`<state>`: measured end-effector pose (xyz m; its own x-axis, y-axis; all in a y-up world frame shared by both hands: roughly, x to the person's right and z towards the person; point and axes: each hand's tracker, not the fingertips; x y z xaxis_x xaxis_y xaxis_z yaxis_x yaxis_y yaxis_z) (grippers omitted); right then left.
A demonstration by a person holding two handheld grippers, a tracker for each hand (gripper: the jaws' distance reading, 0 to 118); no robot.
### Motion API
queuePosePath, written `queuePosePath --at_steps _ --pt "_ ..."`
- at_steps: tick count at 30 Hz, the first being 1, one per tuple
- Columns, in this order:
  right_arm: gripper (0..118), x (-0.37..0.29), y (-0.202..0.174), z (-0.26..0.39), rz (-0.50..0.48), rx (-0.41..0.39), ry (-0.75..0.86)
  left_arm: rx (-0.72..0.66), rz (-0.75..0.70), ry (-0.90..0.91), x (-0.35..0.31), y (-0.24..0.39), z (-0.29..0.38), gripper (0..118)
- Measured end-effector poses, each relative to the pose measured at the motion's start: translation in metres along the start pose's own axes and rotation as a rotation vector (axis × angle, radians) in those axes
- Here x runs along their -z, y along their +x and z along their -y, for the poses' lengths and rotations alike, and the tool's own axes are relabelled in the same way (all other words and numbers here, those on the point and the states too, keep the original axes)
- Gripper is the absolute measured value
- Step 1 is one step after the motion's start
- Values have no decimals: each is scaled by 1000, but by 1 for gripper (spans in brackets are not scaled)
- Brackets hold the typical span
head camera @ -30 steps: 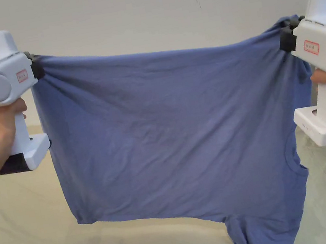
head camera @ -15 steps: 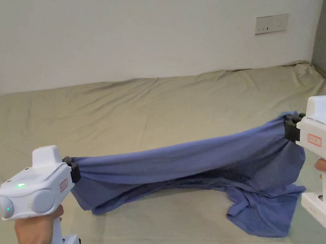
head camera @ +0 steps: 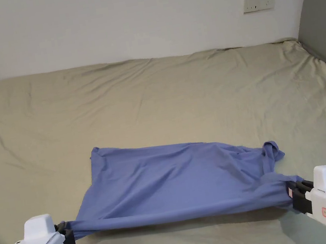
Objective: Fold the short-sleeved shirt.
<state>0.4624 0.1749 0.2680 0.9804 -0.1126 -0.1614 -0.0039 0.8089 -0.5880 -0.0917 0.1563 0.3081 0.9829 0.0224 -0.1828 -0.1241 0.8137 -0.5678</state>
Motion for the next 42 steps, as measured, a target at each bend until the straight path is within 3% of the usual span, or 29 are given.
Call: queuePosePath --at_steps 9,12,15,17,21,23,24,25,26,27,28,29,31,36,40,42 --pt "5 -65 4 83 -29 70 -69 75 -16 -67 -65 -10 74 3" --pt "5 -66 2 110 20 76 -136 57 -19 -123 -65 -9 96 3" --pt "5 -58 5 134 55 172 -212 63 -34 -220 -58 -6 117 3" --pt "5 -47 6 146 77 195 -278 40 -40 -286 -54 -5 127 3" --pt "6 -43 3 153 92 223 -265 -22 -41 -256 -54 -10 126 4" --pt "14 -45 -3 141 107 204 -293 -42 -36 -264 -57 -11 120 21" --pt "23 -50 -7 134 127 182 -297 -66 -39 -268 -60 -11 115 40" --pt "39 -56 -11 125 143 159 -258 -96 -22 -254 -68 -10 105 74" --pt "59 -63 -14 115 142 142 -202 -121 11 -223 -73 -11 96 97" --pt "80 -72 -20 101 144 122 -143 -131 37 -176 -79 -10 85 113" --pt "110 -79 -23 88 147 109 -92 -129 42 -117 -86 -6 74 118" --pt "118 -86 -28 74 154 100 -35 -122 40 -55 -90 -5 63 118" --pt "118 -107 -37 45 153 78 121 -87 32 54 -105 5 36 118" --pt "118 -140 -63 -8 185 -34 338 -35 76 312 -141 29 -13 117" --pt "118 -156 -80 -24 196 -82 450 23 56 441 -156 48 -31 106" --pt "111 -161 -87 -26 194 -93 472 50 39 467 -157 56 -33 85"
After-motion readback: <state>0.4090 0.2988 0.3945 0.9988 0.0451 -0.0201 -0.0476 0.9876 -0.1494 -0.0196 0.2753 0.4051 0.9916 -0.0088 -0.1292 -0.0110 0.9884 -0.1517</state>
